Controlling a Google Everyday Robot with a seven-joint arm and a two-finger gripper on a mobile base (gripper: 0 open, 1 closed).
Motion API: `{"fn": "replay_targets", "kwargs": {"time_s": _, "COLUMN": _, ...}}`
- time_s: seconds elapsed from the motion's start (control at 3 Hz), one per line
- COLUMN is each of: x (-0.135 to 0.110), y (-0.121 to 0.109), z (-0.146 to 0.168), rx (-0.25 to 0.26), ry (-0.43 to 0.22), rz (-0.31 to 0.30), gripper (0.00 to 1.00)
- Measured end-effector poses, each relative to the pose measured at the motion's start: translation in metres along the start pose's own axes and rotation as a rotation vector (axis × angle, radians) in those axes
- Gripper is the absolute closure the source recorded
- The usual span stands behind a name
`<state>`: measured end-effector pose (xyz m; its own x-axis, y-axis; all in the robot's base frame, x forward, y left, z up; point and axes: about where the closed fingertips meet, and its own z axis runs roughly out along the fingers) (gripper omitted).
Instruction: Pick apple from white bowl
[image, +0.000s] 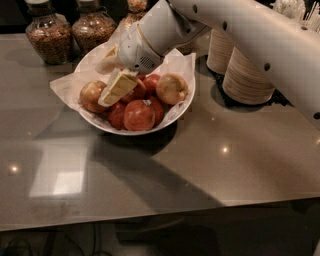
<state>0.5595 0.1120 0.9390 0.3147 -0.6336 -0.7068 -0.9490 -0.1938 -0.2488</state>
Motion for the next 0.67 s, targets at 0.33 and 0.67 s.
{"fn": "replay_targets", "kwargs": {"time_s": 0.33, "x": -0.0016, "y": -0.0030, "z": 0.0071, "rx": -0.012, "ry": 0.002, "rz": -0.003, "gripper": 0.36}}
{"fn": "replay_targets", "kwargs": {"time_s": 0.67, "x": -0.0019, "y": -0.0043, "z": 0.0157, "rx": -0.032, "ry": 0.006, "rz": -0.004, "gripper": 0.32}}
